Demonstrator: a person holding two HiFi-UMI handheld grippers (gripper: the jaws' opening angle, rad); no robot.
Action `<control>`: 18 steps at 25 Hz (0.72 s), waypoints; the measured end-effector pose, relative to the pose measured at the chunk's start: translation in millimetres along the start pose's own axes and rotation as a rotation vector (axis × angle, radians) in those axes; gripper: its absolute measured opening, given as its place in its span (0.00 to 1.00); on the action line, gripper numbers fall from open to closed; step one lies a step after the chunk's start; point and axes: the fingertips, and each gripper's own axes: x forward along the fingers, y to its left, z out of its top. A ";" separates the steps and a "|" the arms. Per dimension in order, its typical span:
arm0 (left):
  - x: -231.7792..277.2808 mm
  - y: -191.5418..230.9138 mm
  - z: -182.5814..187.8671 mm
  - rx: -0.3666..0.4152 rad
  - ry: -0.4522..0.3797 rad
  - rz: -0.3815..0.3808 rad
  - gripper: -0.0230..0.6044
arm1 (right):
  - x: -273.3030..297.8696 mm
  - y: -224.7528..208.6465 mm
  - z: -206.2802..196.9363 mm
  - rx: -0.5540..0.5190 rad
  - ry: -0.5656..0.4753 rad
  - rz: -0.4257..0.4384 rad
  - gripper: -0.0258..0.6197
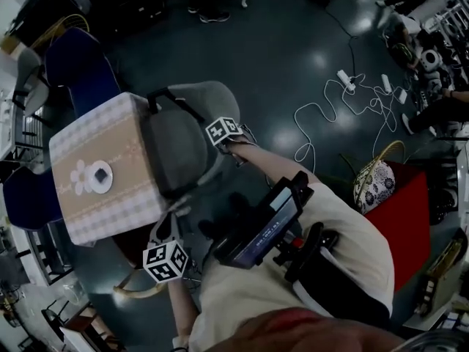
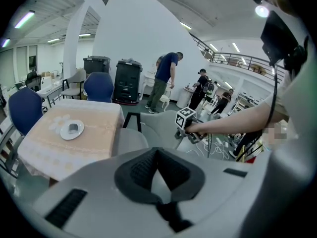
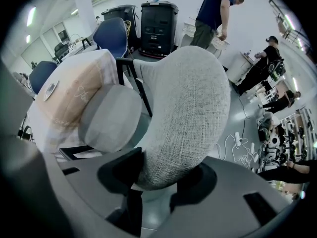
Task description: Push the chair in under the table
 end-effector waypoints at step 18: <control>-8.9 1.2 -17.0 -0.052 0.022 -0.002 0.05 | -2.2 3.1 -13.9 0.006 0.029 0.000 0.34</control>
